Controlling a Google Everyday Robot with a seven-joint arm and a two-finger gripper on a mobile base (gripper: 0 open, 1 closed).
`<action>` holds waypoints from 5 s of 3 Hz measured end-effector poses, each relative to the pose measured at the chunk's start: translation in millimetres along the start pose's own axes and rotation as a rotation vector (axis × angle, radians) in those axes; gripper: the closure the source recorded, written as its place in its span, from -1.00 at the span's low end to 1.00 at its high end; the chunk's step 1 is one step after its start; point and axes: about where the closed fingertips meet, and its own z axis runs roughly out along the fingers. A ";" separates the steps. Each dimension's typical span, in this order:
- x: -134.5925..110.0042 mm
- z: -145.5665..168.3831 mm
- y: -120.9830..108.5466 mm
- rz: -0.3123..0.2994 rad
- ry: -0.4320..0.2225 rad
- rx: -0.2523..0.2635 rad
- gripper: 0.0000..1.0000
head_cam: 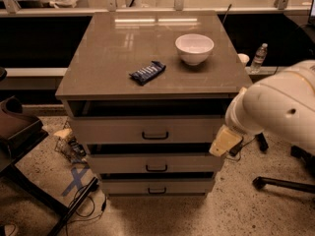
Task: Open top drawer
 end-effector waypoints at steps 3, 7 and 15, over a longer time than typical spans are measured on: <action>8.6 22.2 11.3 -0.157 -0.073 -0.017 -1.00; -7.8 108.1 23.0 -0.417 -0.032 -0.116 -1.00; 4.0 144.1 41.4 -0.495 0.034 -0.234 1.00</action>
Offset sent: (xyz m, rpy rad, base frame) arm -0.0001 -0.0016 -0.0257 0.0152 -0.0134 0.0875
